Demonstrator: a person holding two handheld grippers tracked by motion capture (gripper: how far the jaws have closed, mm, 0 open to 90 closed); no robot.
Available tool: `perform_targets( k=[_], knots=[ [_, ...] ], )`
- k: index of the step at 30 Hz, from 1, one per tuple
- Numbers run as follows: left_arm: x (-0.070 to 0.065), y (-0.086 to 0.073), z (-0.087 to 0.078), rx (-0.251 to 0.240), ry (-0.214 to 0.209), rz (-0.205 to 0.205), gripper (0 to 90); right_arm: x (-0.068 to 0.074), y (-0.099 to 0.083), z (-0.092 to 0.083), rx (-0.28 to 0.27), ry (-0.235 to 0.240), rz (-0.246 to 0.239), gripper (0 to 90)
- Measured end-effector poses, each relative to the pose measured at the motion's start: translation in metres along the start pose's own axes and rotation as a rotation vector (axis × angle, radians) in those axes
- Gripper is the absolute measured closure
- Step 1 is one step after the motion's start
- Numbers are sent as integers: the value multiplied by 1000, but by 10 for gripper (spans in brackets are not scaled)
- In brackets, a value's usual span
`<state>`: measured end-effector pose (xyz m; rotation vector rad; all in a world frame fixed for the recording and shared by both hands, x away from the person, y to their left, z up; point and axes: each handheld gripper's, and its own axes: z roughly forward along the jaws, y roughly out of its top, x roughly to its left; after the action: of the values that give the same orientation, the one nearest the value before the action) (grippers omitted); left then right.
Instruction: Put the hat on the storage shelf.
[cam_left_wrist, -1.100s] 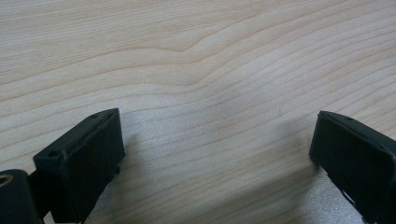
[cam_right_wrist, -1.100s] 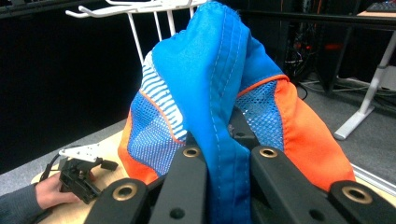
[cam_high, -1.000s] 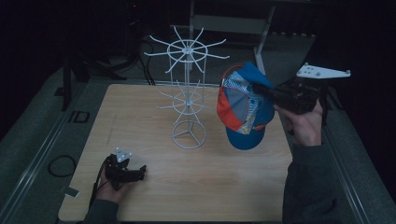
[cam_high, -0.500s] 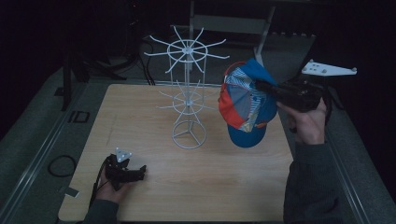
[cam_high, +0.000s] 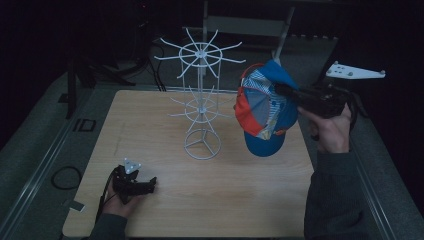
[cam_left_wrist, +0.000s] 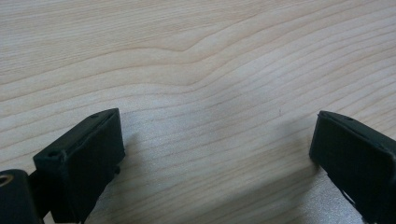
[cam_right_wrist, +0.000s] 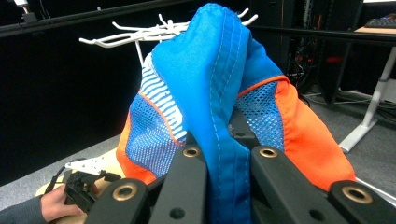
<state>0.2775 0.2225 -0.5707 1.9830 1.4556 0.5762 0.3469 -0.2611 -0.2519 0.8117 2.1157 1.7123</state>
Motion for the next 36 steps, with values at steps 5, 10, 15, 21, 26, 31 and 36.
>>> perform_targets(
  k=[5, 10, 15, 21, 26, 31, 36],
  knots=[
    [0, 0, 0, 0, 0, 0, 31, 0, 4, -3, -14, 4, -1, 879],
    [0, 0, 0, -2, 1, 0, 31, 1, 8, -4, -17, 6, -6, 879],
    [0, 0, 0, -2, 1, 0, 31, 3, 11, -5, -27, 9, -12, 879],
    [0, 0, 0, -1, 0, 0, 31, 7, 14, -7, -37, 17, -20, 879],
    [0, 0, 0, -1, 1, 0, 31, 8, 18, -7, -50, 23, -22, 879],
    [0, 0, 0, -1, 1, 0, 31, 7, 21, -7, -61, 27, -17, 879],
    [0, 0, 0, -1, 1, 0, 31, 6, 26, -7, -66, 25, -19, 879]
  ],
)
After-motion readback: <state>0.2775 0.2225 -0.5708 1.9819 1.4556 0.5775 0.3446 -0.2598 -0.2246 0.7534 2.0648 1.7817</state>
